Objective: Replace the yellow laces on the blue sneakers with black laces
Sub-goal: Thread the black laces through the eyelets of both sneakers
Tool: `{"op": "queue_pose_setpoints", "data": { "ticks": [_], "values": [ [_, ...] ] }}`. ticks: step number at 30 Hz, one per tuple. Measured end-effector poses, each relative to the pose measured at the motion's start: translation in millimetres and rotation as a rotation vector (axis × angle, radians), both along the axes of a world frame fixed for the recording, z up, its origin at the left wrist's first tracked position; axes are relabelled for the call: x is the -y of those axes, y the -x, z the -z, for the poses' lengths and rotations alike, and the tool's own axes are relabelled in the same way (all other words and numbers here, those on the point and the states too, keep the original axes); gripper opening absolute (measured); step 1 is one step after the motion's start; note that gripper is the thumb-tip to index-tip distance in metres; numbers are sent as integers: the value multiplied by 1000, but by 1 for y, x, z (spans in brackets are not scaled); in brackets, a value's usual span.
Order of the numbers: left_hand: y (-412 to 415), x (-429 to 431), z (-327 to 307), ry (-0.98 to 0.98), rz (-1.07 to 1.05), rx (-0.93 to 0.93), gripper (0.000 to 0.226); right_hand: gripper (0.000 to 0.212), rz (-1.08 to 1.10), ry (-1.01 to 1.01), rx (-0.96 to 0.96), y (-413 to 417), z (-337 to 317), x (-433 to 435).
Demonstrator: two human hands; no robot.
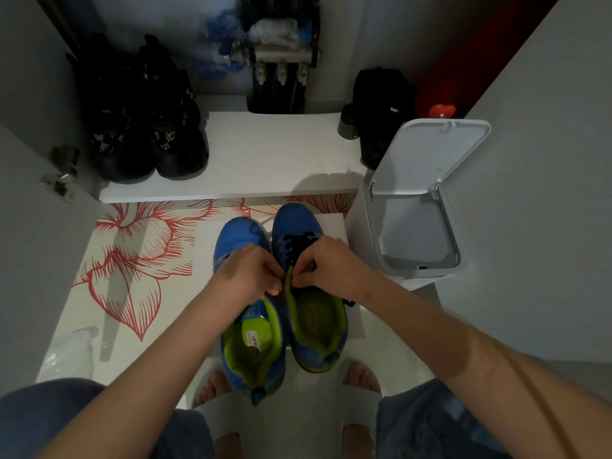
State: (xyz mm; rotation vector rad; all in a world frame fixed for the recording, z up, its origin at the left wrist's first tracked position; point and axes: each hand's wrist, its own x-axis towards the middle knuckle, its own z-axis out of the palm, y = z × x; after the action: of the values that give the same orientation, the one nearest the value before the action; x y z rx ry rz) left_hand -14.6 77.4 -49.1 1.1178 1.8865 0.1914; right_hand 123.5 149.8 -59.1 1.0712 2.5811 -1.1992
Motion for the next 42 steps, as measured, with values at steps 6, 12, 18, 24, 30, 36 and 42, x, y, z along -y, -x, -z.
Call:
{"op": "queue_pose_setpoints", "data": {
  "ticks": [6,12,18,24,30,36,42],
  "values": [
    [2,4,-1,-157,-35,-254,13,17,186,83,-71,-17,-27,-32],
    [20,6,-34,-557,-625,399,22,46,-11,285,417,-37,-30,-37],
    [24,-1,-47,-980,-971,544,20,41,-46,371,528,-36,-25,-39],
    [19,-5,-48,-1237,-727,149,12,51,-70,463,636,-34,-18,-33],
    [12,1,-21,-275,-15,-302,27,41,-188,194,431,-23,-8,-25],
    [11,2,-6,-57,228,-232,26,41,-188,194,426,-24,-2,-25],
    [14,-1,-10,-225,-80,-199,17,38,-193,199,447,-25,1,-27]
  ]
}}
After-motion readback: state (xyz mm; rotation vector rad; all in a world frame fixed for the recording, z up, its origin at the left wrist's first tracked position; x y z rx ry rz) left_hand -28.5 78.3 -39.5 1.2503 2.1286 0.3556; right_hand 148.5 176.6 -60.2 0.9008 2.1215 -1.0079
